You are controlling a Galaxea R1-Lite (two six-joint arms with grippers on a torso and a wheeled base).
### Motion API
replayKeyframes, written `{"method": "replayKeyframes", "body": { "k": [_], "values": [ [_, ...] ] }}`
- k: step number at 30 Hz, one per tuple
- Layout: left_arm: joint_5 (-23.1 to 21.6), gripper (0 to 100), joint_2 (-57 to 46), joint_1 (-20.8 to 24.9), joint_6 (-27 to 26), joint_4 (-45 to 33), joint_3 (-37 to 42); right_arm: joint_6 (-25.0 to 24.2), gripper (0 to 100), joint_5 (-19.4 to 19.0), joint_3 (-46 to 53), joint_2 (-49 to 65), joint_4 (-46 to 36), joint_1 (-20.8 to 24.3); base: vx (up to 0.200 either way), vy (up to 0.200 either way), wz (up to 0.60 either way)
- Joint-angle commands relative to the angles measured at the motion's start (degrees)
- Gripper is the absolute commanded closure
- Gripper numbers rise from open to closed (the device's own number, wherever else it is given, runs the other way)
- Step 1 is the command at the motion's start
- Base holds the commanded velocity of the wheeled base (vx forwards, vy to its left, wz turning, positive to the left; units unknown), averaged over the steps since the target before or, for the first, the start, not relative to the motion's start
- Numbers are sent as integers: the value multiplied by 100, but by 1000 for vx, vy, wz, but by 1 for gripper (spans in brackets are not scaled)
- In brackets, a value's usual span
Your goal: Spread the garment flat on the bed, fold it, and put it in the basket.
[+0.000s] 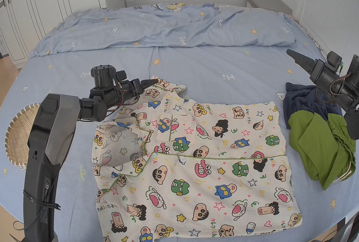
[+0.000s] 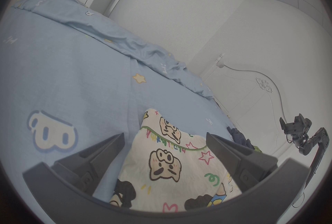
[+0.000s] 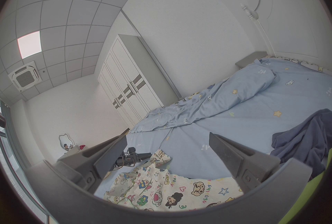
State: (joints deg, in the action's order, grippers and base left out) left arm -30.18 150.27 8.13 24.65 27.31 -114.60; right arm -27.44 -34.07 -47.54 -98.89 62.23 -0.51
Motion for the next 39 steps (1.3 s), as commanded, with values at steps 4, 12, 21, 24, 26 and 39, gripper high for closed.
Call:
{"method": "replayKeyframes", "body": {
  "k": [4,12,21,24,26,39],
  "values": [
    [4,100,46,4,5,3,1,2,0,-3,8,-7,70,-2,0,0,0],
    [4,100,134,-13,5,-85,1,2,0,-3,8,-7,70,-2,0,0,0],
    [48,100,99,-119,14,-76,1,2,0,-3,8,-7,70,7,0,0,0],
    [48,100,90,-207,22,-94,1,2,0,-3,17,-7,78,7,0,0,0],
    [48,100,90,-242,22,-94,1,2,0,-3,17,-7,78,7,0,0,0],
    [56,100,63,-409,58,-112,1,-7,0,-3,17,-7,78,-2,0,0,0]
  ]
}}
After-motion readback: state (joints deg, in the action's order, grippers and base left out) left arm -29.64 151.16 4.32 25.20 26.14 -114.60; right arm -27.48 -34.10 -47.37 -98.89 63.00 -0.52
